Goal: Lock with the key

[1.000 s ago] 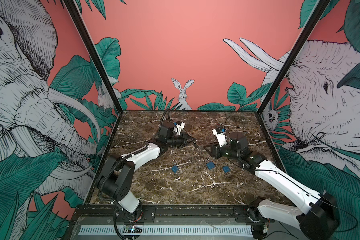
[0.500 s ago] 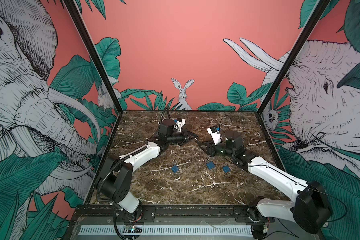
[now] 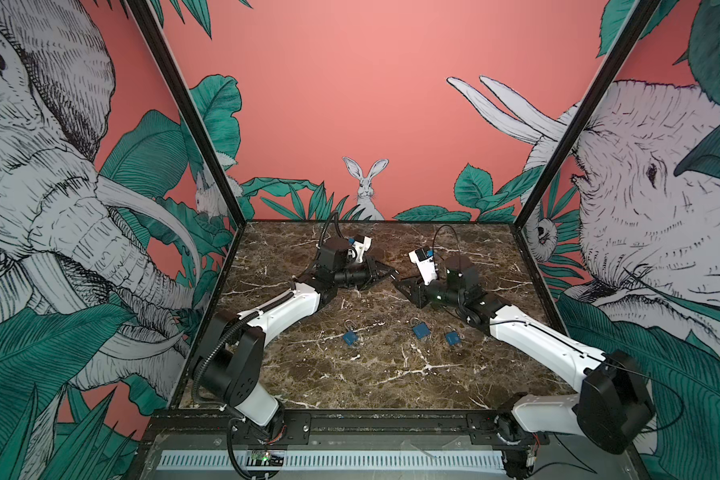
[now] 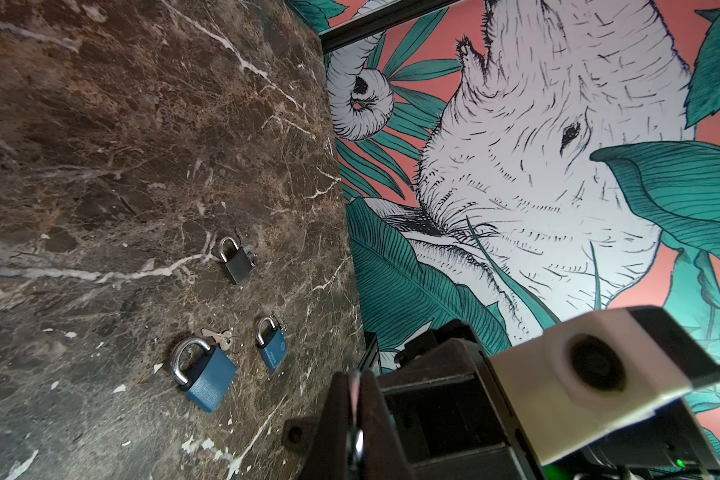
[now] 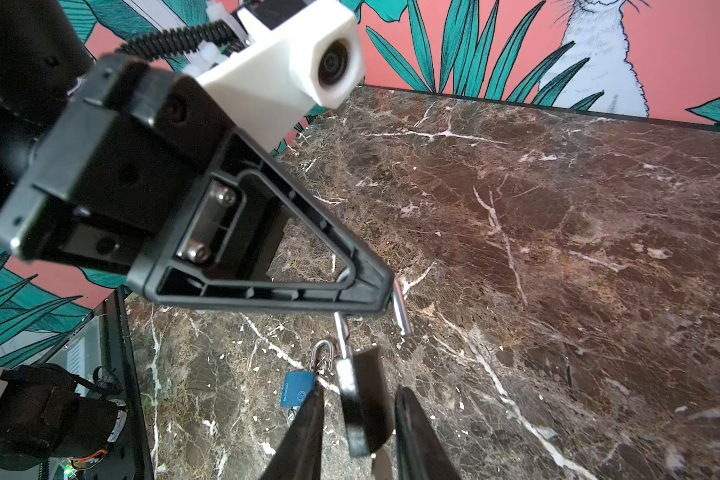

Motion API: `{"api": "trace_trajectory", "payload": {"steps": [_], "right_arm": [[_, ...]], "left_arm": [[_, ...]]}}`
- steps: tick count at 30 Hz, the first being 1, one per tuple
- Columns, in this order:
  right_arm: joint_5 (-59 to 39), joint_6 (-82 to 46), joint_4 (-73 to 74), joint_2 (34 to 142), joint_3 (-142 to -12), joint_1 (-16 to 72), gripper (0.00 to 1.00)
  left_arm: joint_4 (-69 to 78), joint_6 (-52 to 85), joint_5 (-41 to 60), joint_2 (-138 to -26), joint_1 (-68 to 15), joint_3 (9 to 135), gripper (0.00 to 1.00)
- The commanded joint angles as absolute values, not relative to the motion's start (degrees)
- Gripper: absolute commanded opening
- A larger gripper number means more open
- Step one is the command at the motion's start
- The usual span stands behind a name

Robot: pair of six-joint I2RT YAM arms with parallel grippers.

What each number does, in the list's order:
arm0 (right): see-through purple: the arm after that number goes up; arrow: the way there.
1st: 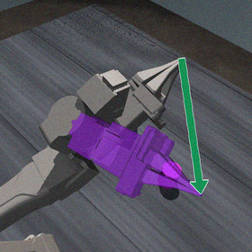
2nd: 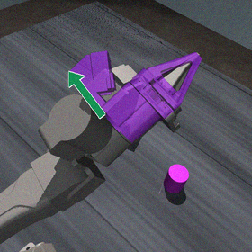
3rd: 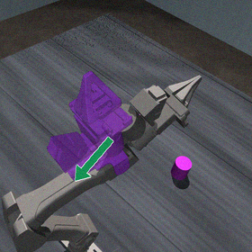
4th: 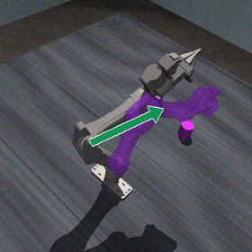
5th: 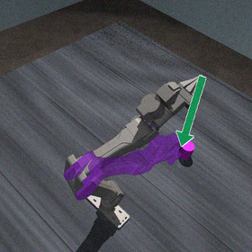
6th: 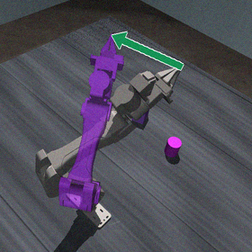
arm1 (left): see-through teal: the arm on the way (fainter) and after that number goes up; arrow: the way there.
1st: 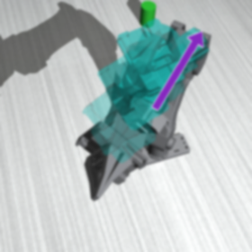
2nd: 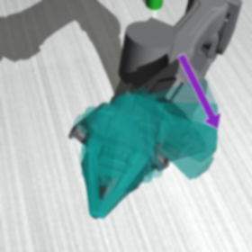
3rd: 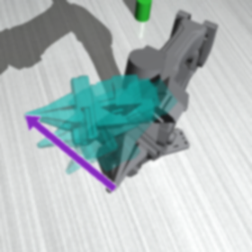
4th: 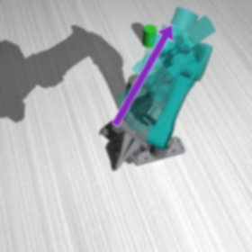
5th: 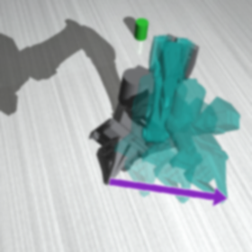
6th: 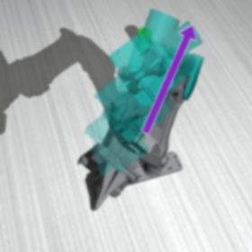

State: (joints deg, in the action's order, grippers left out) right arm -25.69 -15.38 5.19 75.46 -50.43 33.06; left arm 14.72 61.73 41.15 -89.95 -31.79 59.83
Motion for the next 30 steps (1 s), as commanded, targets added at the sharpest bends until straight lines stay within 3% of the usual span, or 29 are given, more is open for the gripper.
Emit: {"api": "trace_trajectory", "payload": {"steps": [1, 8, 24, 26, 30], "right_arm": [[-25.3, -14.2, 6.0, 75.7, -51.9, 33.2, 0.29], [-25.1, -14.0, 6.2, 75.9, -52.1, 33.3, 0.24], [-24.0, -14.2, 6.4, 76.9, -52.8, 33.2, 0.24], [-23.9, -14.2, 6.3, 76.9, -52.9, 33.2, 0.20], [-23.0, -14.1, 5.6, 76.9, -53.2, 33.2, 0.00]], "left_arm": [[16.9, 62.8, 42.2, -87.2, -32.1, 61.7, 0.00], [17.3, 63.2, 42.5, -87.1, -32.3, 61.8, 0.00], [17.8, 63.8, 42.8, -87.5, -32.8, 61.9, 0.00], [17.9, 63.8, 42.9, -87.5, -32.9, 61.9, 0.00], [17.9, 63.8, 42.8, -87.2, -32.9, 61.9, 0.00]]}}
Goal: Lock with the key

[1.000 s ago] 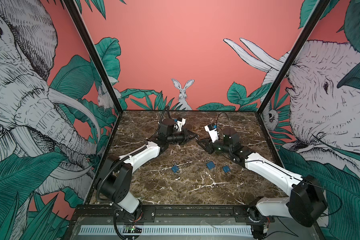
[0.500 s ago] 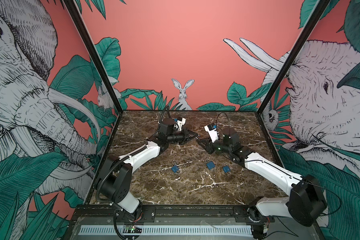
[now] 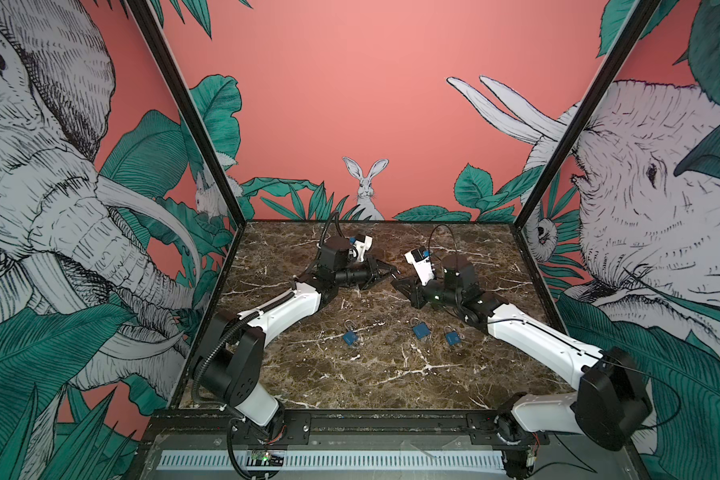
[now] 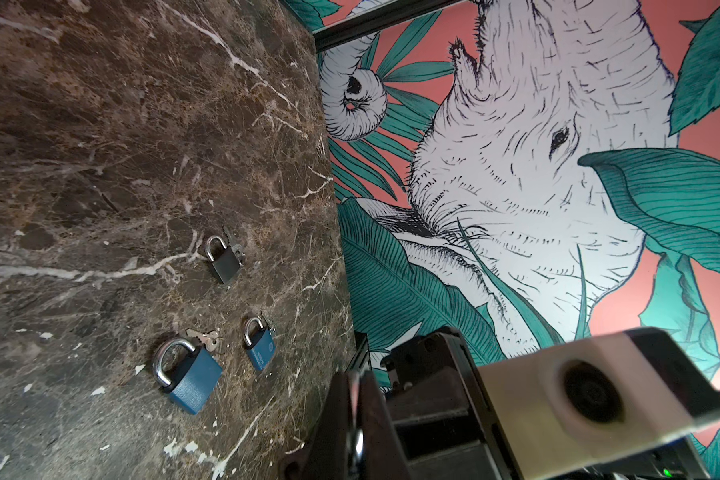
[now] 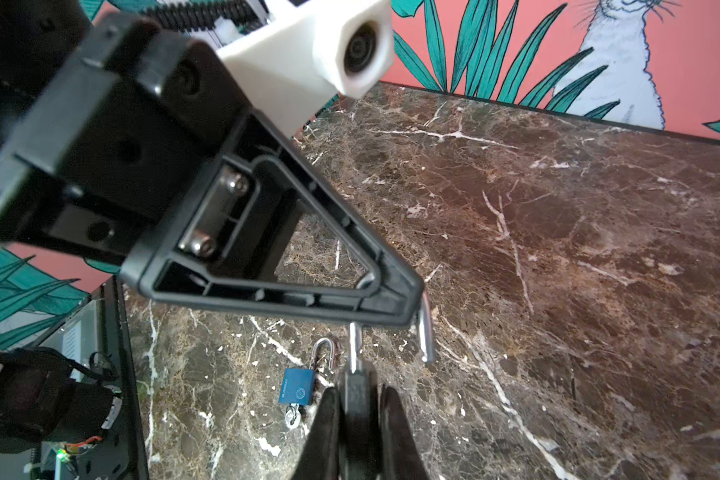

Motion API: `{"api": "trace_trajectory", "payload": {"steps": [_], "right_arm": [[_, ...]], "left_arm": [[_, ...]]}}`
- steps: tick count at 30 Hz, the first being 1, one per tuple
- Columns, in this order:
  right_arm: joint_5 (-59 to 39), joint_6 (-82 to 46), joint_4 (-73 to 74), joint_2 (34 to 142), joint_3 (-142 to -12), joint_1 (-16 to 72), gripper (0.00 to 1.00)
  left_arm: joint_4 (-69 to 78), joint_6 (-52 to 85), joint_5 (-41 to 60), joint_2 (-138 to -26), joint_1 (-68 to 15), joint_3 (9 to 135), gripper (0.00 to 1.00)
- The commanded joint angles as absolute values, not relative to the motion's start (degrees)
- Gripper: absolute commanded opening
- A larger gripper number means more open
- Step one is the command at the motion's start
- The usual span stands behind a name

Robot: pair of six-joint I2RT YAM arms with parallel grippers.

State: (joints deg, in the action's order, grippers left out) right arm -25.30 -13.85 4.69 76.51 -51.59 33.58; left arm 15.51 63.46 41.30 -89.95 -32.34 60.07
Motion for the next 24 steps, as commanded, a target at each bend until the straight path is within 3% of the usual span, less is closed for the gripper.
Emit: {"api": "trace_trajectory", "payload": {"steps": [1, 8, 11, 13, 18, 24], "right_arm": [[-22.8, -14.2, 5.5, 76.8, -53.1, 33.2, 0.00], [-23.7, -13.3, 0.5, 75.2, -54.5, 33.2, 0.00], [-26.1, -12.4, -3.1, 74.6, -55.7, 33.2, 0.00], [-28.2, -11.9, -5.7, 74.2, -56.6, 33.2, 0.00], [-33.3, -11.0, -11.4, 73.5, -58.6, 33.2, 0.00], [-39.3, -10.1, -16.3, 73.7, -61.0, 33.2, 0.00]], "left_arm": [[17.8, 63.8, 42.7, -87.1, -32.8, 61.9, 0.00], [10.8, 57.3, 39.9, -85.0, -32.1, 63.2, 0.00], [4.8, 51.4, 36.8, -82.8, -30.2, 63.9, 0.27], [-0.2, 46.7, 34.9, -81.3, -28.9, 64.4, 0.34], [-8.7, 34.5, 32.1, -79.0, -28.2, 66.8, 0.34], [-2.3, 31.9, 44.1, -79.3, -28.3, 65.3, 0.28]]}}
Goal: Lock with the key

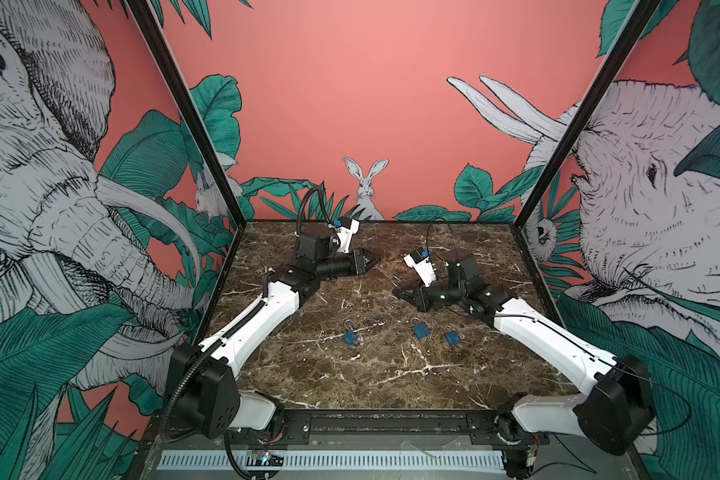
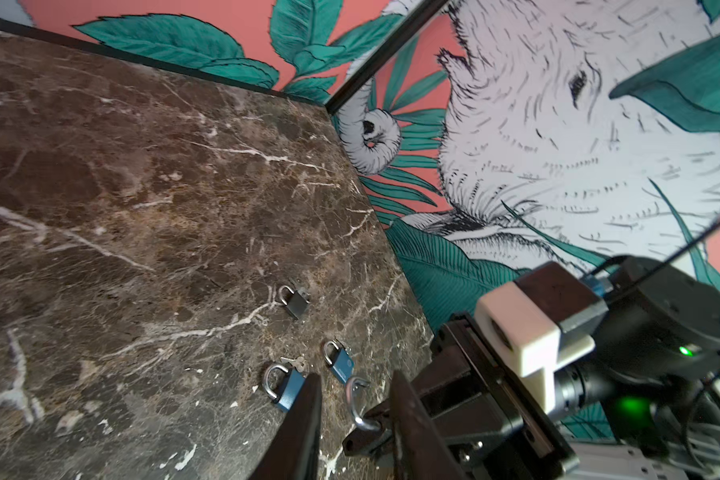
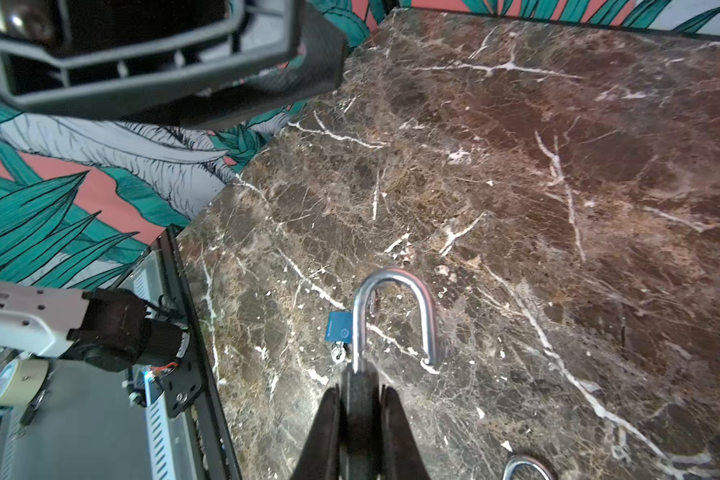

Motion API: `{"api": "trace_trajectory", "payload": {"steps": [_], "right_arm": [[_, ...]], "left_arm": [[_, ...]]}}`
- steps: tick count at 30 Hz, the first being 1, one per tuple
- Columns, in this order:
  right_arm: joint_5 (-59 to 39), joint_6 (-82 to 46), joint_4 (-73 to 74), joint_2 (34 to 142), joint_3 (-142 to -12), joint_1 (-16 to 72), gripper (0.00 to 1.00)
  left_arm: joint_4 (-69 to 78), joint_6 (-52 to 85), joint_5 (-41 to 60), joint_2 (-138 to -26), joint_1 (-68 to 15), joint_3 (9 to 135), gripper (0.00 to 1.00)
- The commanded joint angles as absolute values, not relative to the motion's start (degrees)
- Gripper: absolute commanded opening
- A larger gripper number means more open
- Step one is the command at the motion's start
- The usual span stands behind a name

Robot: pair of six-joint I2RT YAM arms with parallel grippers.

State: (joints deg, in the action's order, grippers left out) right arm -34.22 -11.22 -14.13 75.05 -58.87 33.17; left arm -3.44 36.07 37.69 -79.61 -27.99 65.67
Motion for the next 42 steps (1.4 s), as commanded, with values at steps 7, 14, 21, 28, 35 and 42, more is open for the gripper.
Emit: {"api": "trace_trajectory", "payload": {"steps": [7, 14, 21, 28, 35, 42], "right_arm": [[-40.4, -9.9, -18.3, 74.2, -62.5, 33.2, 0.00], [-40.3, -9.4, -19.5, 74.2, -64.1, 33.2, 0.00], [-40.8, -9.1, -20.4, 74.4, -65.1, 33.2, 0.00], [-41.7, -9.0, -21.0, 74.3, -65.0, 33.1, 0.00], [-43.1, -8.9, -21.6, 74.7, -65.6, 33.1, 0.00], [-45.0, -9.2, -21.5, 75.7, -66.5, 32.8, 0.00]], "left_arm": [[-4.3, 29.5, 51.8, -83.0, -30.9, 67.7, 0.20], [-11.6, 24.7, 52.0, -84.2, -31.5, 68.6, 0.19], [-13.7, 23.4, 50.4, -83.6, -31.5, 67.9, 0.21], [-5.9, 29.0, 54.1, -82.4, -28.6, 65.3, 0.21], [-4.6, 29.1, 60.3, -81.7, -27.1, 63.2, 0.31], [-4.0, 29.1, 63.1, -80.1, -26.6, 60.7, 0.31]]}}
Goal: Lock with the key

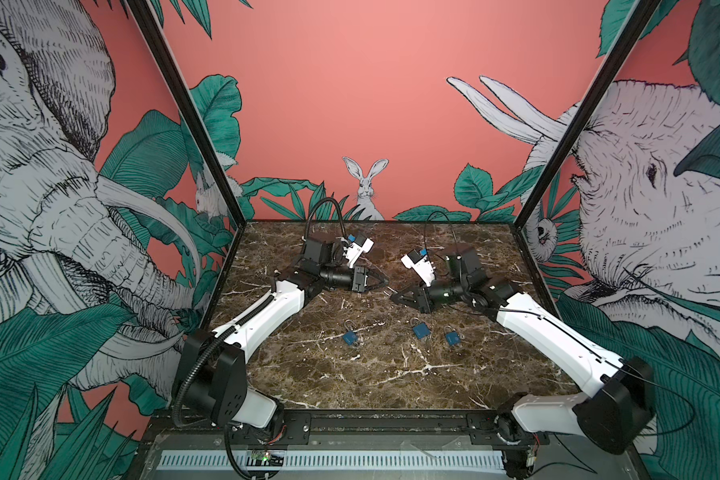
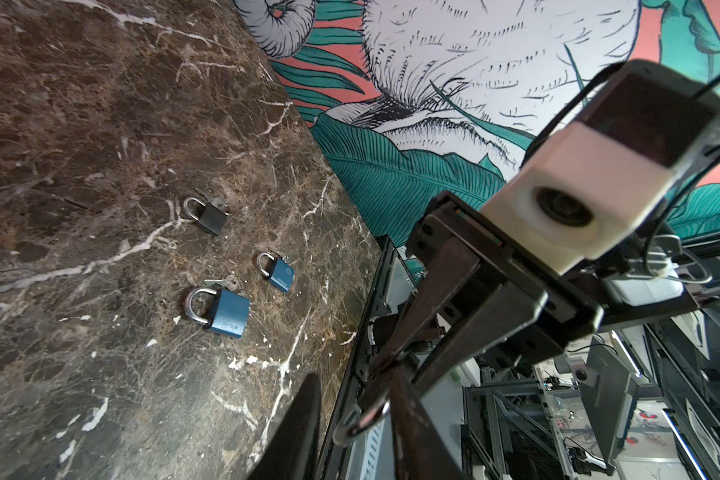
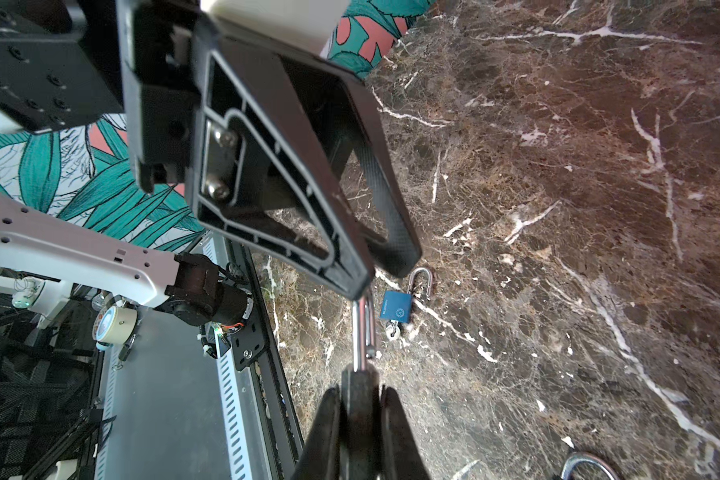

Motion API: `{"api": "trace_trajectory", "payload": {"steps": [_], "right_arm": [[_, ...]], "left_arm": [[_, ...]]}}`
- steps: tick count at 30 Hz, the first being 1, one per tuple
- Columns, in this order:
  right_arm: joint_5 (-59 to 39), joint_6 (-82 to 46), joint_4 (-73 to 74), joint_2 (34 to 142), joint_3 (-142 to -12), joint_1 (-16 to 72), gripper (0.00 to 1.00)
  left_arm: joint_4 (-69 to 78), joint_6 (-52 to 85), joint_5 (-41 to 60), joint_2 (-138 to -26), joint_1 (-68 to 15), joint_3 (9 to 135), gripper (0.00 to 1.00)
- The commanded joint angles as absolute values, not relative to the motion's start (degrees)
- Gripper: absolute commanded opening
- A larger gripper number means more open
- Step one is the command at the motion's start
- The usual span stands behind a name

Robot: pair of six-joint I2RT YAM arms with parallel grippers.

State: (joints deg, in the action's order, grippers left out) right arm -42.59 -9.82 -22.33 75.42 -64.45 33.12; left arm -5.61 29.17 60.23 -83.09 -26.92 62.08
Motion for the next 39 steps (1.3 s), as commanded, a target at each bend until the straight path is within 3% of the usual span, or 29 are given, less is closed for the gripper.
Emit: {"api": "trace_trajectory", "payload": {"steps": [1, 24, 32, 39], "right_arm": [[-45.3, -9.3, -21.4, 75.8, -66.5, 32.7, 0.00], [-47.5, -11.8, -19.1, 76.7, -66.4, 32.5, 0.00], [-48.2, -12.5, -18.4, 76.8, -66.5, 32.5, 0.00], [-49.1, -13.5, -17.3, 76.6, -66.4, 32.5, 0.00]], "left_arm": [[-3.7, 29.2, 63.1, -79.8, -26.3, 60.4, 0.30], [3.1, 33.1, 67.1, -79.4, -25.0, 56.5, 0.25], [3.2, 33.2, 66.7, -79.5, -25.0, 56.6, 0.16], [2.6, 32.8, 67.1, -79.5, -25.0, 56.3, 0.15]]}}
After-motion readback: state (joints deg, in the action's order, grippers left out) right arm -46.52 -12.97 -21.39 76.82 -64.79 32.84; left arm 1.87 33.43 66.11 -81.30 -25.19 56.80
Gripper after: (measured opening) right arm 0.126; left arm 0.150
